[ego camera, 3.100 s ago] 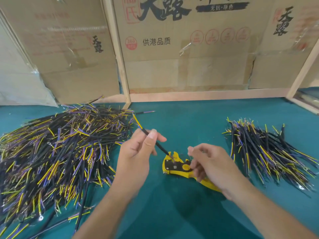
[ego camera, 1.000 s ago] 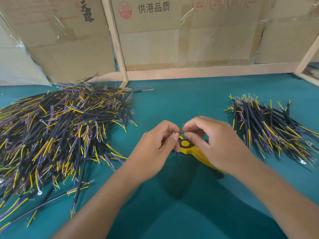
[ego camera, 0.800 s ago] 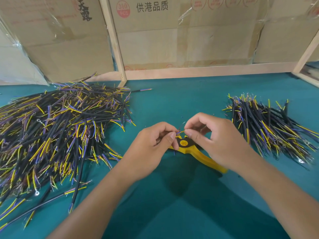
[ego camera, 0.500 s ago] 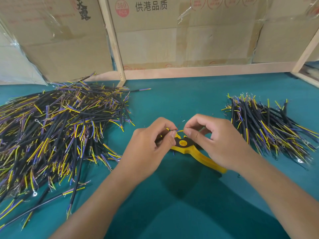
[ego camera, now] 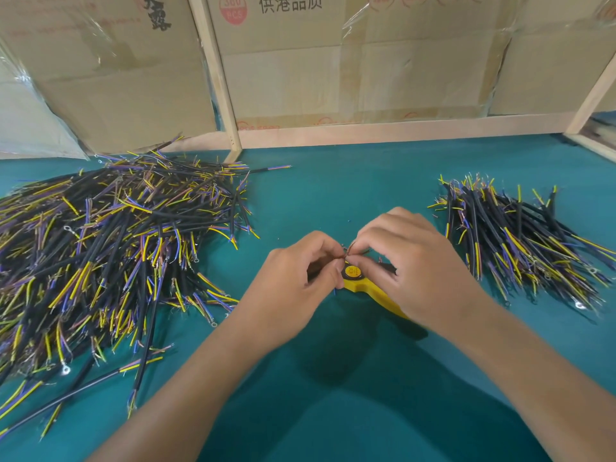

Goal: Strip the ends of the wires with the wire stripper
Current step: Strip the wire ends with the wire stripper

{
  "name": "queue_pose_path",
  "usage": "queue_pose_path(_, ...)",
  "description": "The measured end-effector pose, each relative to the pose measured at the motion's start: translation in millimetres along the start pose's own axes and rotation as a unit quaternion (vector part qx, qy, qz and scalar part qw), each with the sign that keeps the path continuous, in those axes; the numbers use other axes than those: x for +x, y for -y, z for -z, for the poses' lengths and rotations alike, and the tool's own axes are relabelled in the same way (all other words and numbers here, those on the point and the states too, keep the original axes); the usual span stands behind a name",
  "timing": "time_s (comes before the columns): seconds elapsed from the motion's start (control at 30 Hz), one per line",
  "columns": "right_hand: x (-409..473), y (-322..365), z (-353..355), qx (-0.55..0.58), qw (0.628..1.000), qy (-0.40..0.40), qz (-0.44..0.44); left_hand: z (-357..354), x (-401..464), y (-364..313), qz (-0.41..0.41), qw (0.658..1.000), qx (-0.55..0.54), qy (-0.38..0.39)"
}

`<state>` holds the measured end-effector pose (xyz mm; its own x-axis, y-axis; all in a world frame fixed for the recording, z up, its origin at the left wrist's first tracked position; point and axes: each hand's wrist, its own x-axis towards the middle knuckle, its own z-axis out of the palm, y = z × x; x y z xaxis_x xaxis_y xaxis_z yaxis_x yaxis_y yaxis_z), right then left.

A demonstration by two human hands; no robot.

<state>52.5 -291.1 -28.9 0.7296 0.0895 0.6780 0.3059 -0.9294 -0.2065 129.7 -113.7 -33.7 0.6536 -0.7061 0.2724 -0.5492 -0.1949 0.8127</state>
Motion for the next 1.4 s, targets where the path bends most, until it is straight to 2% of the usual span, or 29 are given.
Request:
queue_pose_path(0.1, 0.1, 3.2, -1.3, -0.063, 0.996, -0.049, 0.034, -1.1, 1.6, 0.1, 0.014, 0.999, -0.039, -0.008)
queue_pose_path(0.17, -0.1, 5.0, -2.1, -0.097, 0.991, -0.073, 0.052, -1.8, 2.3, 0.2, 0.040, 0.993, -0.114, -0.007)
queue_pose_path(0.27, 0.1, 6.3, -1.1, -0.128, 0.984, -0.096, 0.075, -3.6, 2.5, -0.4, 0.072, 0.974, -0.214, -0.004)
queue_pose_path(0.37, 1.1, 9.7, -1.6, -0.144, 0.981, -0.109, 0.077, -6.0, 2.6, -1.7, 0.067, 0.965, -0.253, -0.011)
queue_pose_path(0.53, 0.5, 19.1, -5.9, -0.133, 0.989, -0.068, -0.001, -6.9, 1.4, -3.4, 0.028, 0.979, -0.200, -0.032)
queue_pose_path(0.67, -1.9, 20.6, -5.8, 0.005, 0.995, -0.032, -0.095, -6.2, 0.9, -5.0, -0.002, 0.991, -0.133, -0.024)
queue_pose_path(0.77, -3.0, 20.1, -4.5, 0.109, 0.982, -0.018, -0.151, -5.0, 0.6, -6.9, 0.000, 0.988, -0.152, -0.025)
queue_pose_path(0.87, -1.3, 21.4, -2.3, 0.142, 0.974, -0.016, -0.174, -4.1, 1.1, -5.7, 0.017, 0.985, -0.173, -0.018)
queue_pose_path(1.0, 0.8, 19.4, 1.0, 0.221, 0.944, 0.012, -0.243, -3.5, 1.5, -5.7, 0.013, 0.990, -0.142, -0.016)
queue_pose_path(1.2, 1.1, 13.2, 2.1, 0.279, 0.918, 0.041, -0.279, -1.8, 1.3, -1.4, 0.007, 0.998, -0.061, -0.014)
queue_pose_path(1.4, 4.0, 0.1, 11.4, 0.275, 0.917, 0.055, -0.284, 3.0, 3.0, 3.7, -0.003, 0.998, -0.054, -0.022)
